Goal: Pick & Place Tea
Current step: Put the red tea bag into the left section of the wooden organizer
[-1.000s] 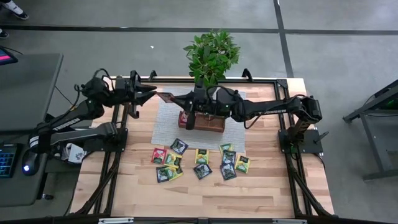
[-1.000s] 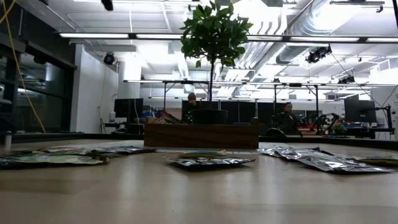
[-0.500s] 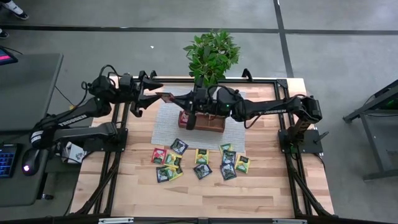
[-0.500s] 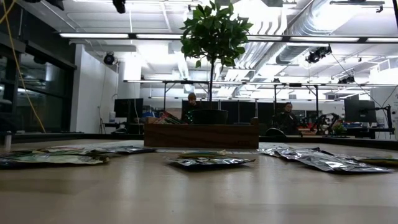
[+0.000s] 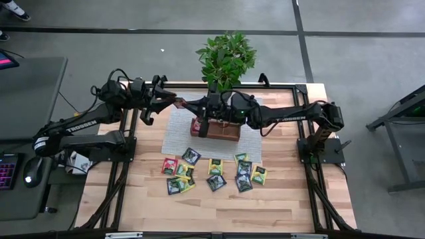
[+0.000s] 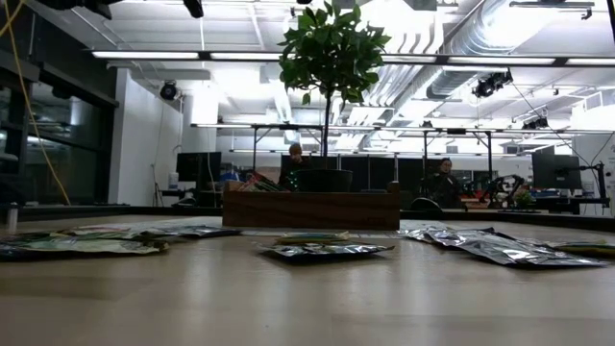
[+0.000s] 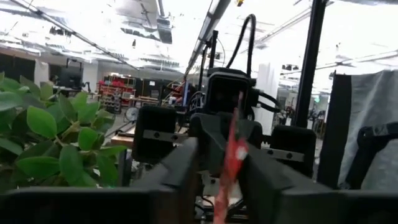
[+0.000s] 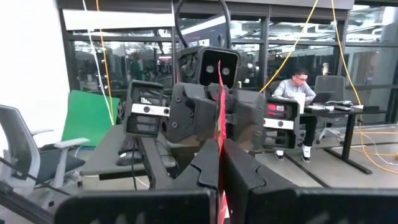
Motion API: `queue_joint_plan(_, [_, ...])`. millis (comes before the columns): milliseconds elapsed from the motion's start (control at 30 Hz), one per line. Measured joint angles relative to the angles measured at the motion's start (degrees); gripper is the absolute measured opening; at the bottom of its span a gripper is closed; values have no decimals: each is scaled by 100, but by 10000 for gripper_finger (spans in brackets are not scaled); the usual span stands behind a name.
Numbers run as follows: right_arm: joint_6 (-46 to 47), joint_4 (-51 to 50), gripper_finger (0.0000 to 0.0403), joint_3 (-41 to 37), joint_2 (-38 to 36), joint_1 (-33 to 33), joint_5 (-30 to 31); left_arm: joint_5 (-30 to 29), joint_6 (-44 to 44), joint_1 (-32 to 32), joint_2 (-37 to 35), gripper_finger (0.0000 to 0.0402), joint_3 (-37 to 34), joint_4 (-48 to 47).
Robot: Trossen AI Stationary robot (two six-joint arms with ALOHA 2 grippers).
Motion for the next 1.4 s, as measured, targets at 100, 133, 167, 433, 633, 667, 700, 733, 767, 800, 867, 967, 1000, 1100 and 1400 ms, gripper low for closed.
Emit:
queue_joint_plan(100, [0, -6, 0, 0, 0, -14, 7, -5, 178, -2, 0, 15, 0, 2])
queue_joint_plan(133, [0, -6, 0, 0, 0, -20, 6, -8, 186, -2, 0, 11, 0, 8])
queue_joint_plan(167, [1, -6, 0, 0, 0, -35, 5, 0, 221, -2, 0, 12, 0, 27])
queue_joint_plan(433, [39, -22, 22, 0, 0, -37, 253, 110, 332, -2, 0, 1, 0, 66])
queue_joint_plan(633, [173, -533, 121, 0, -144, -88, 414, 110, 439, 0, -2, 1, 0, -144])
queue_joint_plan(667, [208, -698, 139, 0, -195, -100, 487, 110, 458, 0, -2, 0, 2, -209])
queue_joint_plan(700, [251, -906, 156, 0, -273, -113, 571, 110, 503, 0, -6, 0, 1, -301])
queue_joint_plan(733, [261, -1227, 172, 0, -372, -123, 638, 110, 585, 0, -7, 0, 2, -425])
queue_joint_plan(767, [259, -1548, 187, 0, -469, -127, 786, 106, 683, 0, -7, 0, 2, -597])
queue_joint_plan(800, [261, -1924, 200, 0, -579, -127, 993, 70, 783, 0, -7, 0, 2, -829])
queue_joint_plan(867, [295, -2835, 218, 0, -814, -127, 1435, -34, 1001, 0, -4, 0, 4, -1405])
queue_joint_plan(967, [546, -4114, 231, 0, -1139, -128, 1774, -121, 1390, 0, 93, 0, 4, -2212])
queue_joint_plan(1000, [664, -4524, 232, 0, -1241, -133, 1780, -137, 1502, 0, 179, 0, 4, -2417])
queue_joint_plan(1100, [1055, -5571, 233, 2, -1458, -130, 1766, -77, 1717, 0, 580, 0, 4, -2698])
queue_joint_plan(1400, [1830, -7160, 233, 2, -1572, 220, 1977, 178, 1987, 0, 2183, 0, 4, -2505])
